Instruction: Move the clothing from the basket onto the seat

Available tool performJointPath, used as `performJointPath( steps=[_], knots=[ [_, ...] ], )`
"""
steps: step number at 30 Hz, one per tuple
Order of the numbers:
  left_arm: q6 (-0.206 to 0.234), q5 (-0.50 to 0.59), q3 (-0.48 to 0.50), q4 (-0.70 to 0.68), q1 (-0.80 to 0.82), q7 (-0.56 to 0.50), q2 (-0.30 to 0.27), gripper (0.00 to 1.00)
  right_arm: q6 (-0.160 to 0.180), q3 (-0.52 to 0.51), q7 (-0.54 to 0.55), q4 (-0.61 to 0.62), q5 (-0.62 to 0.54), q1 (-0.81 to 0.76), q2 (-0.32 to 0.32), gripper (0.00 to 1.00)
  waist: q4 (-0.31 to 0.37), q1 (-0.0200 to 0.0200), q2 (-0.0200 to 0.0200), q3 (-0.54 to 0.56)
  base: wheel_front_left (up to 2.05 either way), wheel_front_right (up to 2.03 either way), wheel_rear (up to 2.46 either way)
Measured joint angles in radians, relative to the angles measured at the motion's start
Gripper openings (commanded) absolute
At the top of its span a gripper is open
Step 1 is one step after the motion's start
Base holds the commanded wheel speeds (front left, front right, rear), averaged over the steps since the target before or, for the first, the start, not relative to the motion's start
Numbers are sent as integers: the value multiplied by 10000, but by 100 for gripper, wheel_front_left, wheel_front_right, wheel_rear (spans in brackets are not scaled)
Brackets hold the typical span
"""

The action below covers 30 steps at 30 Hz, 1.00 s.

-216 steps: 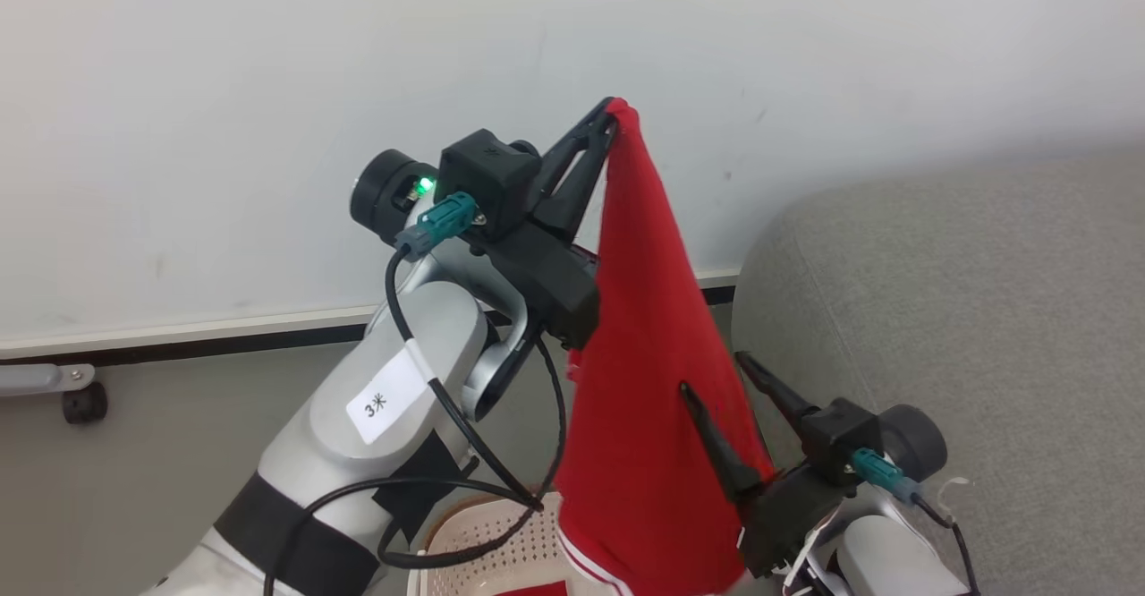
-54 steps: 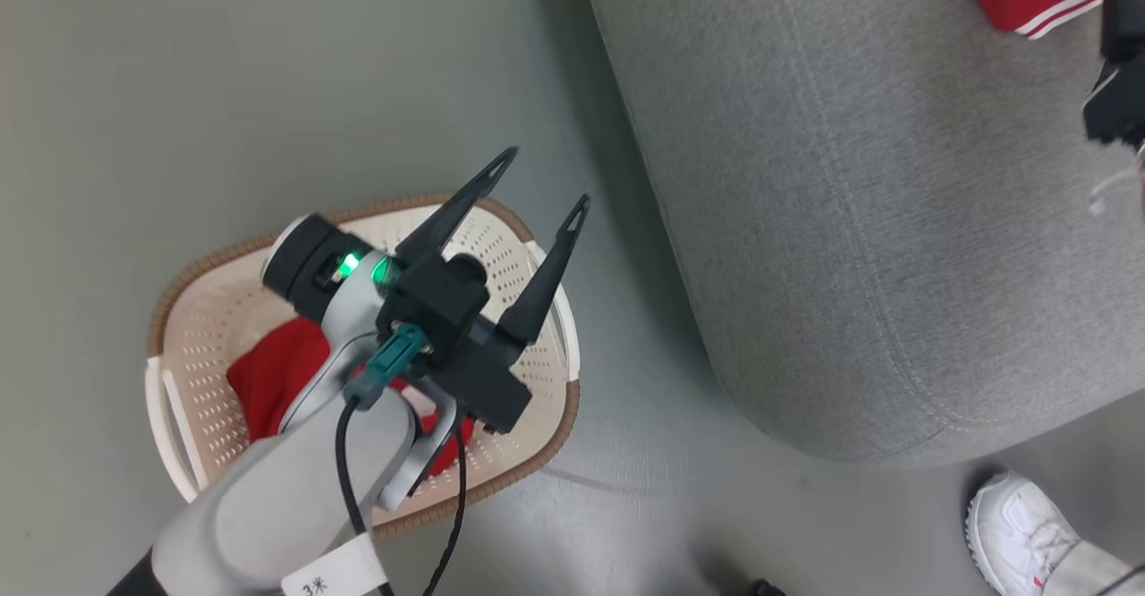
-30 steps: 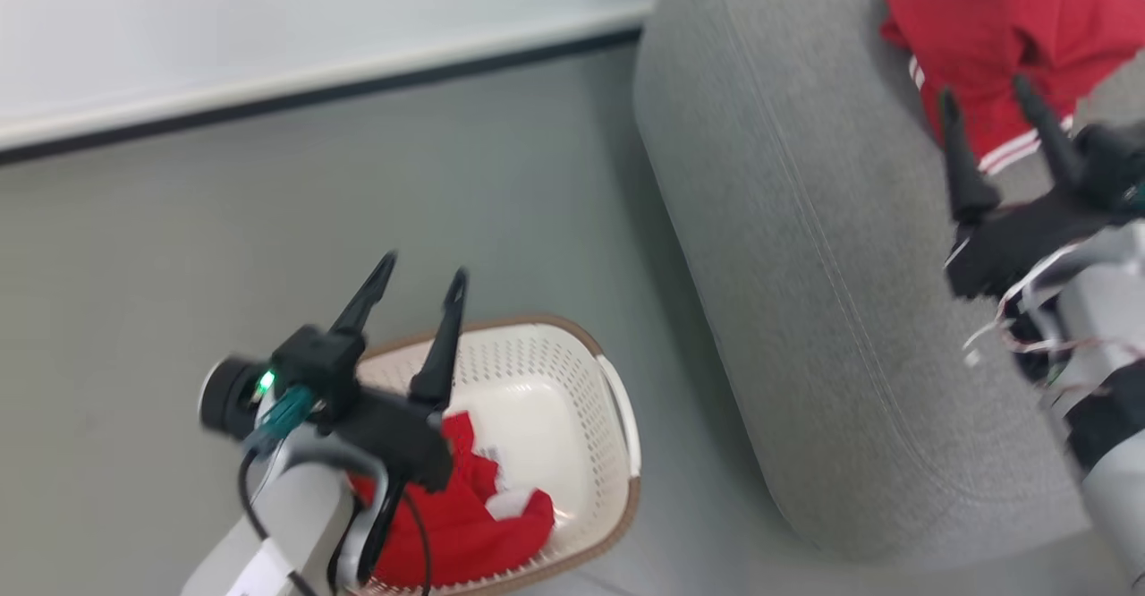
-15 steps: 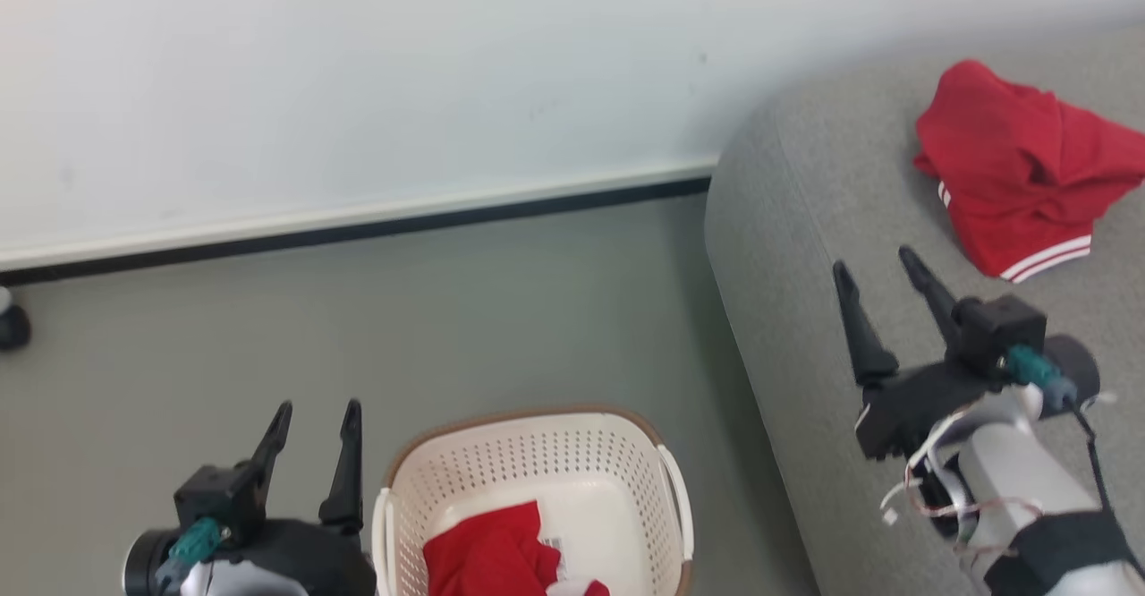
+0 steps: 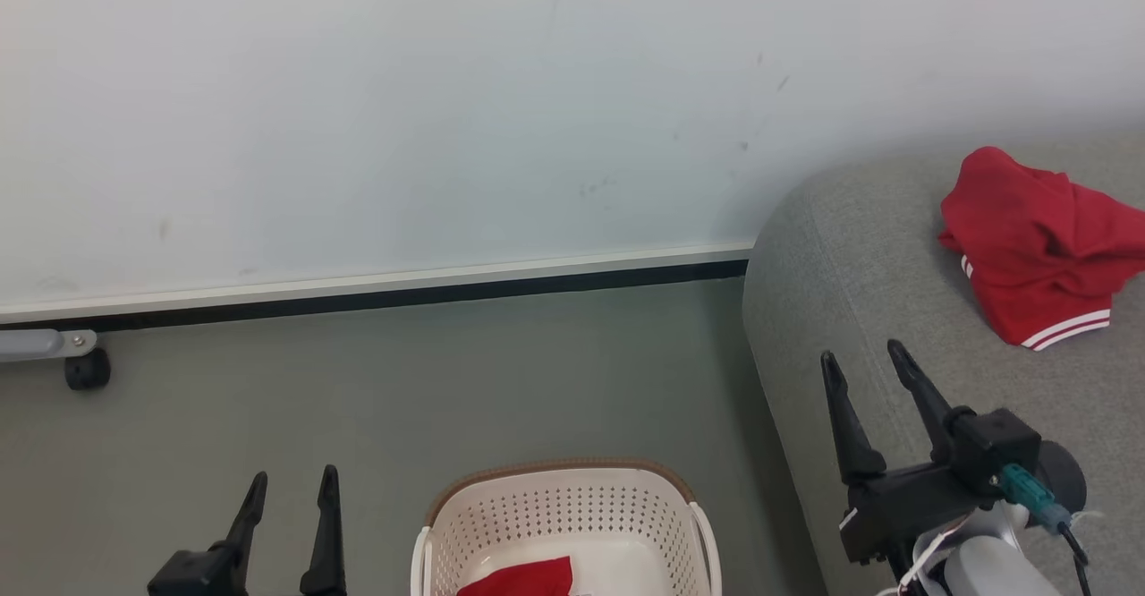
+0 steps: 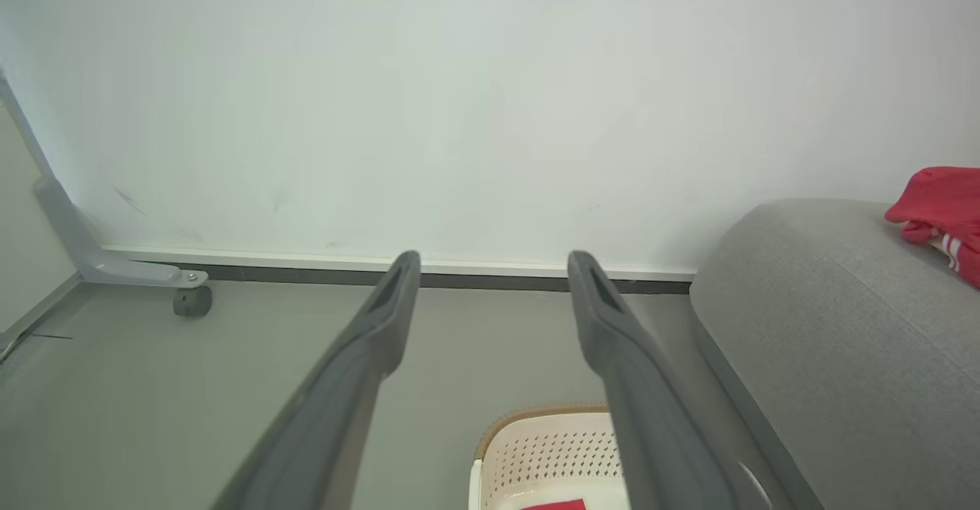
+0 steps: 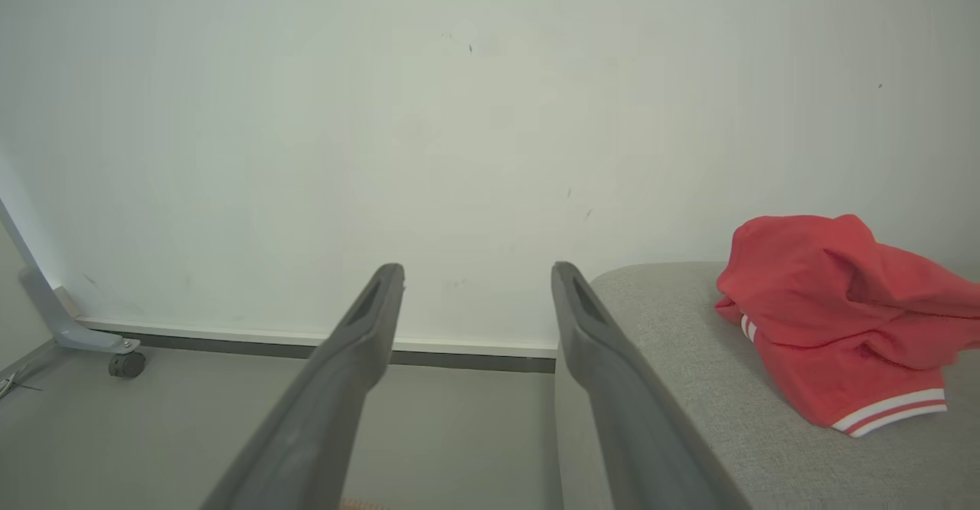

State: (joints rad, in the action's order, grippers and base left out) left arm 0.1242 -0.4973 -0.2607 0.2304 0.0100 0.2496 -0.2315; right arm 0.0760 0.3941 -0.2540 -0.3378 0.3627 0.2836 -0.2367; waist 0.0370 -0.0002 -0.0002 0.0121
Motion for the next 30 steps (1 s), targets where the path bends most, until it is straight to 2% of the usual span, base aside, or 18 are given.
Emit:
performJointPath(
  steps=[11, 30],
  knots=[
    [2, 569, 579, -700, -877, 0, 280, 100, 213, -305, 0, 1064, -8, -1522, 58, 100, -181, 1, 2, 236, 0, 0, 0],
    [0, 961, 886, -1210, -1092, 0, 591, 100, 305, -635, 2, 1465, 40, -1964, 128, 100, -258, 2, 2, 151, 0, 0, 0]
  ],
)
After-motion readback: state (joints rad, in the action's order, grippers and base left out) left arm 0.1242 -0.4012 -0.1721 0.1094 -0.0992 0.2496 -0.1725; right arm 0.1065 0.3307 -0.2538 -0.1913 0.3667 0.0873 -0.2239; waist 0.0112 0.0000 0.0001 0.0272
